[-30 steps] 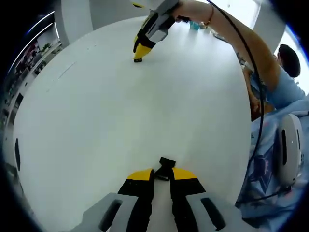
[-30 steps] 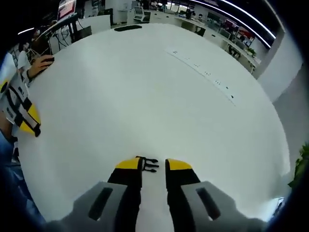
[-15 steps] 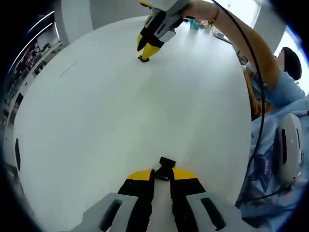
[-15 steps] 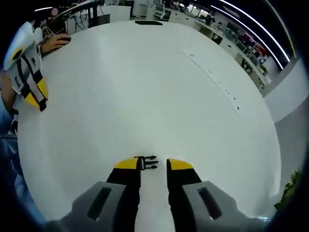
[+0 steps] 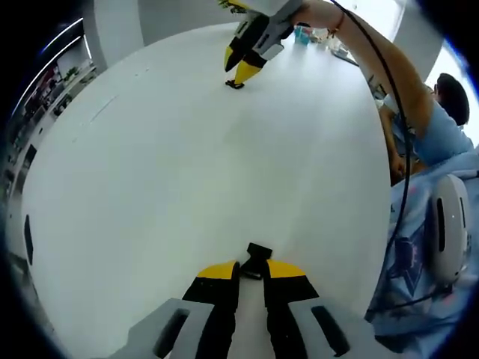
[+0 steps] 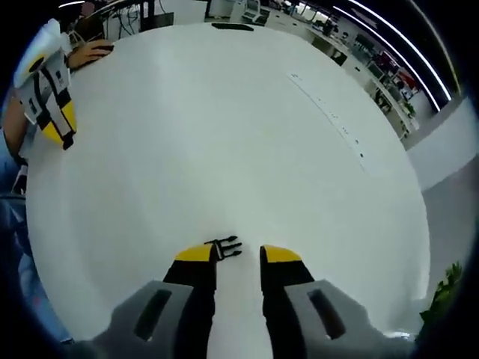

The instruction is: Snap the two parts of the plastic buckle together until the buckle closes and remains connected.

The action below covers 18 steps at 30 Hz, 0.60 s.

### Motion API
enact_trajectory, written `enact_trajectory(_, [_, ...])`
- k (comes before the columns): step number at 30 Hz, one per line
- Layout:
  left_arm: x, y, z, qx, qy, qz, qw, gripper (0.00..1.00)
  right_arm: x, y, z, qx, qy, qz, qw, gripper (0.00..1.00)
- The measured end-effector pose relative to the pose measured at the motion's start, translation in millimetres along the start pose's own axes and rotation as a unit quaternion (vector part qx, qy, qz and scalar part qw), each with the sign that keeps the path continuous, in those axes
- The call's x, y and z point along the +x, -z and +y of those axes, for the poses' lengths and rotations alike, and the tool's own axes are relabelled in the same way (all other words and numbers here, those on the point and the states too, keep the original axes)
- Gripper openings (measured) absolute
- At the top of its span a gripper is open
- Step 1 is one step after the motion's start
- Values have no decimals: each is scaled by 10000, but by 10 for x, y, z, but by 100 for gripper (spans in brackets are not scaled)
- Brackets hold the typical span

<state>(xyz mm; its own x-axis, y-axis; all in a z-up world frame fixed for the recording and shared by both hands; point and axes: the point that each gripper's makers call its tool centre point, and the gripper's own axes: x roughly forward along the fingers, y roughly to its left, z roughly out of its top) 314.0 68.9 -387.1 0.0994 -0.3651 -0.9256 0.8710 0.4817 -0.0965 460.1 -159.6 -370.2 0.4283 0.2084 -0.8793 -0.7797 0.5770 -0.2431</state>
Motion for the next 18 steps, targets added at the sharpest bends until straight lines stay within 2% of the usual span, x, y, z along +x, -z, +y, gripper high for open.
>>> enact_trajectory(4, [1, 8, -8, 16, -16, 27, 10000, 12, 19, -90, -74, 296, 48, -117, 9995, 24])
enact_trajectory(6, [2, 11, -9, 19, -24, 33, 10000, 12, 42, -127, -42, 364, 71, -158, 9992, 26])
enact_trajectory(12, [2, 20, -4, 6, -32, 15, 10000, 12, 84, -120, 122, 44, 135, 0, 9999, 28])
enact_trajectory(18, [10, 28, -9, -19, 8, 1, 10000, 12, 88, -23, 117, 5, 181, 142, 9997, 28])
